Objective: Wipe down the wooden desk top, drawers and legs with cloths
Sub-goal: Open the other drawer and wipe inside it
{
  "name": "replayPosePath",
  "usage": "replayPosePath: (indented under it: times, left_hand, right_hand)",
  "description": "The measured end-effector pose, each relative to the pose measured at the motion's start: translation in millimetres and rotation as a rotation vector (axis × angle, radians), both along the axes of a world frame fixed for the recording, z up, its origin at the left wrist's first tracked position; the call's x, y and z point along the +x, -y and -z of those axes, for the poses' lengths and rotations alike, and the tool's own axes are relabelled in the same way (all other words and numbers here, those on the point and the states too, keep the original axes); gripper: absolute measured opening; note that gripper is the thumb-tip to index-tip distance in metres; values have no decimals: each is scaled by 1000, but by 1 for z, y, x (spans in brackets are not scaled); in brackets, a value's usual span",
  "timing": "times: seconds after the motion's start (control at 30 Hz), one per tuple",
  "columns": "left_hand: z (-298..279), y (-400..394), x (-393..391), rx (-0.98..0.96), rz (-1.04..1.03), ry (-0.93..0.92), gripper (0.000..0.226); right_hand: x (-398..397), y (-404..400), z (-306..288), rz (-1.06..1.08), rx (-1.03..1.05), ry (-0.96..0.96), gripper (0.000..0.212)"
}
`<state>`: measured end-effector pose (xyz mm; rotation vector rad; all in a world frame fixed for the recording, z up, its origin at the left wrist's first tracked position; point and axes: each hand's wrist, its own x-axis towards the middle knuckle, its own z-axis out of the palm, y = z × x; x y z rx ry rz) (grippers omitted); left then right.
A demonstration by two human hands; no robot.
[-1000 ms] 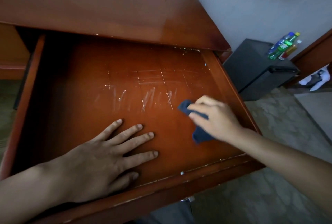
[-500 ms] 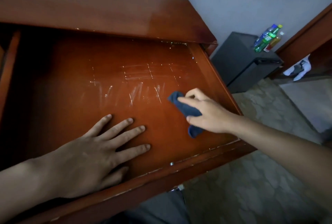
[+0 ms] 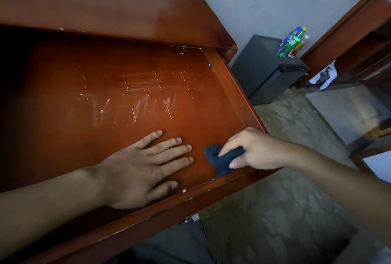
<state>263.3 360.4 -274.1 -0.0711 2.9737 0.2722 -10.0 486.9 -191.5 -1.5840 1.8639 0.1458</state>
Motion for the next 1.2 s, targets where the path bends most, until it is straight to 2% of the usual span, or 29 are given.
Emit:
replayPosePath:
  times: [0.1,0.2,0.27,0.37,0.4,0.57,0.67,0.8,0.9,0.97,1.07,1.1,1.13,1.2]
  left_hand:
    - [3,-4,1,-19,-74,-94,74]
    - [5,-6,3,-54,-158,-126,75]
    - [14,-6,4,-76,-161,-138,74]
    - [13,-8,2,-104,-139,-139,70]
    - [13,-8,1,-107,-131,-143,70]
    - [10,-9,1,-97,-125,-152,69]
    - [10,-10,2,-87,-127,-133,68]
    - [7,-12,1,-7,-141,-130,67]
    - [7,-11,2,23,-151,-140,67]
    - [8,-7,4,-19,-127,-134,68]
    - [7,-7,2,-38,-129,-86,68]
    - [6,-7,1,-35,-116,-79,68]
    - [4,-8,0,-27,-109,-90,68]
    - [3,-11,-1,10,-120,-185,67]
  right_hand:
    - [44,14,10,-73,-19,146,29]
    - [51,18,11,-66,6,130,30]
    - [31,19,1,-72,38,-69,30]
    - [-7,22,-15,-177,1,-651,22]
    - [-18,22,-17,-185,-40,-789,21]
    - [-44,44,17,-130,-237,-1129,21]
    - [-56,78,35,-85,-345,-1198,20]
    - [-46,146,42,20,-405,-1162,27]
    - [-43,164,48,163,-445,-988,27]
    - [-44,143,50,183,-536,-789,26]
    - [-35,94,46,133,-595,-311,31]
    - [-33,81,45,90,-590,-218,33]
    - [-32,73,46,49,-582,-205,34]
    - [-38,77,52,11,-598,-318,33]
